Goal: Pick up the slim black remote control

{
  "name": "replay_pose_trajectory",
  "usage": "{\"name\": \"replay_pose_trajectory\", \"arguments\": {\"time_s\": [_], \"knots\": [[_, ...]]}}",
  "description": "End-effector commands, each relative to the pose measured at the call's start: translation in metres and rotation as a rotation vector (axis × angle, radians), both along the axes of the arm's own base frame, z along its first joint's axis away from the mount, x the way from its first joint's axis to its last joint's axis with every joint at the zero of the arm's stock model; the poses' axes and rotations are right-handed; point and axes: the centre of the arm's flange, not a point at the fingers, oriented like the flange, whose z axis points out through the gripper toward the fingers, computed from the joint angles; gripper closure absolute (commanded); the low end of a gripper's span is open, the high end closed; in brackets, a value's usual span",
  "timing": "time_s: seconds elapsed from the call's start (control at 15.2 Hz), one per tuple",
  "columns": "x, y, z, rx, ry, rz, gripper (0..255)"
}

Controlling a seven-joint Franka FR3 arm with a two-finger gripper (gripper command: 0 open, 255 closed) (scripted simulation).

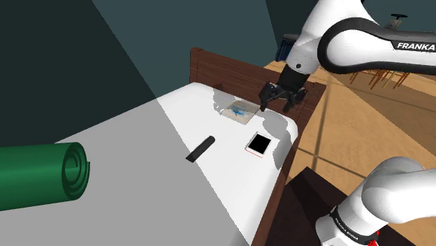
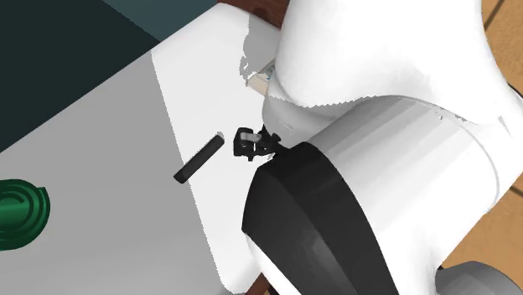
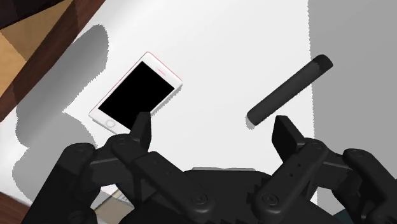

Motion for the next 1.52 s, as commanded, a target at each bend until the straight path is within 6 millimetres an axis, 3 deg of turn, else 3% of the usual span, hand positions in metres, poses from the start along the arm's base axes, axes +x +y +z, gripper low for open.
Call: {"name": "replay_pose_trajectory", "arguments": {"time_s": [0.0,0.73,1.45], "knots": [[0.011,0.019,-0.018,-0.011,0.001,-0.061,0],[0.095,0.108,-0.116,-0.078,0.016,-0.374,0],[0.201,0.16,-0.219,-0.145,0.031,-0.686,0]]}}
